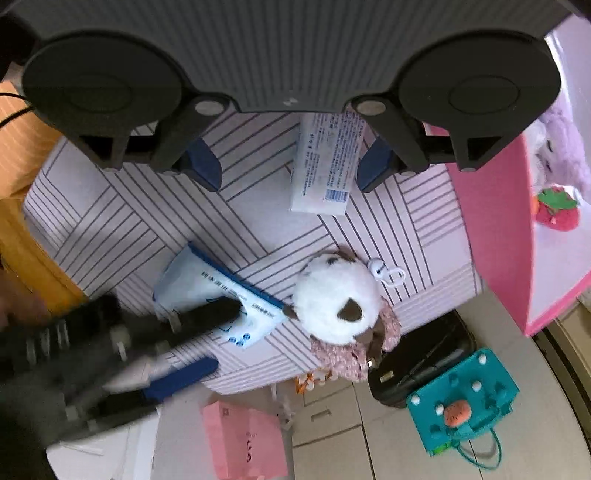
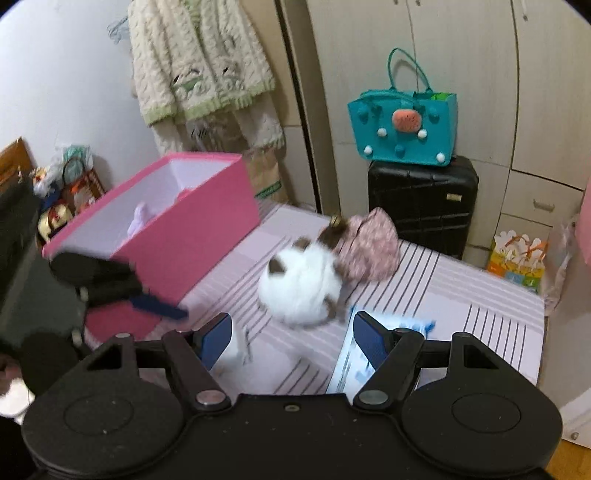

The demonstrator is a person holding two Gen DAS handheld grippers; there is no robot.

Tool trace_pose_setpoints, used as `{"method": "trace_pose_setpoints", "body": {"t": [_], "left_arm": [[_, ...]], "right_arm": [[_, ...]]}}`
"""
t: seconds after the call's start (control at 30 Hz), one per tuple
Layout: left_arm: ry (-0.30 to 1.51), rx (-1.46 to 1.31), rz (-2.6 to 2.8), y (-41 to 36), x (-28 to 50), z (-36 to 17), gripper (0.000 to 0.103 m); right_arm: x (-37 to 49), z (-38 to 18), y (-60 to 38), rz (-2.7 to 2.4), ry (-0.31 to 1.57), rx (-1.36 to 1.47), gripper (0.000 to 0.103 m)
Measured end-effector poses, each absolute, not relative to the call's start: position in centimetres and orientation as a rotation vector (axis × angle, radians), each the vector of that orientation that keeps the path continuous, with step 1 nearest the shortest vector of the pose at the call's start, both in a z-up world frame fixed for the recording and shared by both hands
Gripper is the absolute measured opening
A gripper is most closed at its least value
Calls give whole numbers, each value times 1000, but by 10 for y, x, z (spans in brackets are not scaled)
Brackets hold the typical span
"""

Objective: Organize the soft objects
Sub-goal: 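Grasp the small white packet with the left gripper while the right gripper grasps the pink floral cloth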

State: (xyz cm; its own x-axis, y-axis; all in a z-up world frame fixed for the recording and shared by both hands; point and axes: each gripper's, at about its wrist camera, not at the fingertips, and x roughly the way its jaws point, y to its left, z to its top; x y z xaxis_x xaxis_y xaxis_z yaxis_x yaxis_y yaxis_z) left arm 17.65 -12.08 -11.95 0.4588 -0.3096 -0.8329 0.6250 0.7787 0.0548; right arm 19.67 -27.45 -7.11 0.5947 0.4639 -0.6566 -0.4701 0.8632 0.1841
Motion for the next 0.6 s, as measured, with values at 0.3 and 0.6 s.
{"method": "trace_pose_setpoints", "body": {"t": [0.3, 0.6], "left_arm": [[924, 376, -548, -123, 186, -135, 64], [922, 343, -513, -114, 186, -135, 48]], "right_arm": [[273, -76, -276, 416, 758, 18, 77], [331, -122, -279, 374, 859, 45, 77]]}}
